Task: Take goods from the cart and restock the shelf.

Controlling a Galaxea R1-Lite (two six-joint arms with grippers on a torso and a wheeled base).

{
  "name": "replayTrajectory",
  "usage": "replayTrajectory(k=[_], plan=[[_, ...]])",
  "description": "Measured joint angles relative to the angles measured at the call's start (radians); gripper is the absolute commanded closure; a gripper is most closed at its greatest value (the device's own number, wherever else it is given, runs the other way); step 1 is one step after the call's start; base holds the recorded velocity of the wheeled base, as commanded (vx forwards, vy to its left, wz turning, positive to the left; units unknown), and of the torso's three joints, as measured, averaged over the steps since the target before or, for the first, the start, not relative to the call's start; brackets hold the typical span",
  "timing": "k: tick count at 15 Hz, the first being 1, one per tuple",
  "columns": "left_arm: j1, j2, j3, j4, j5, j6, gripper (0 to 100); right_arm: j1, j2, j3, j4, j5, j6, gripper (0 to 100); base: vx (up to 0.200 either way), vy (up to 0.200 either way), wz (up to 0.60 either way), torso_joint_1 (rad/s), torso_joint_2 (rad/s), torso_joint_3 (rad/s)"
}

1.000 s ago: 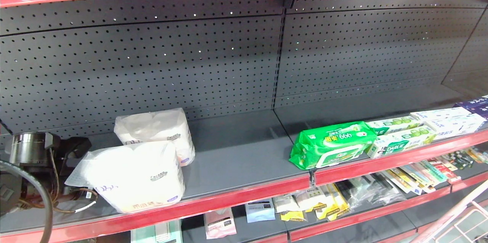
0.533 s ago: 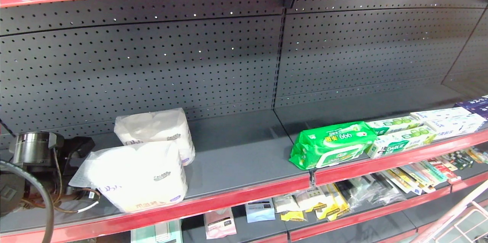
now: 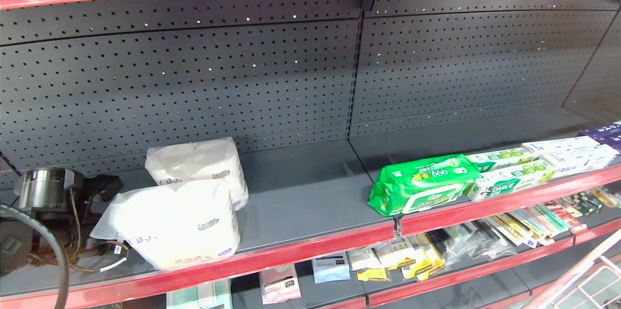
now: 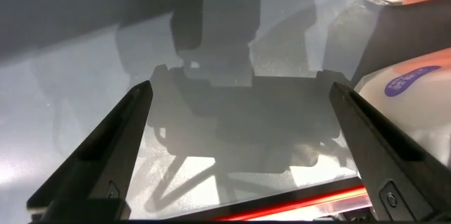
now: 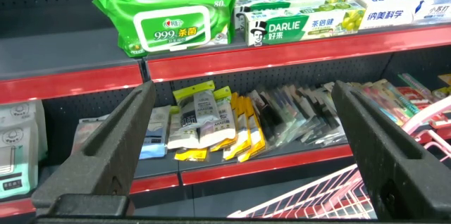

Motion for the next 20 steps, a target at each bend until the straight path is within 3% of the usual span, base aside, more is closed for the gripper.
replayTrajectory(k=[11,16,20], plan=[[0.002,-0.007,0.001,0.0,0.002,0.001,0,0.0,0.0,0.0,0.0,0.0,0.0,0,0.0,0.0,0.0,0.0,0.0,0.0],[0.13,-0.198,0.015,0.005,0.027,0.009,0,0.0,0.0,0.0,0.0,0.0,0.0,0,0.0,0.0,0.0,0.0,0.0,0.0],[0.189,-0.529,0.101,0.023,0.024,-0.004,0,0.0,0.0,0.0,0.0,0.0,0.0,0,0.0,0.0,0.0,0.0,0.0,0.0]])
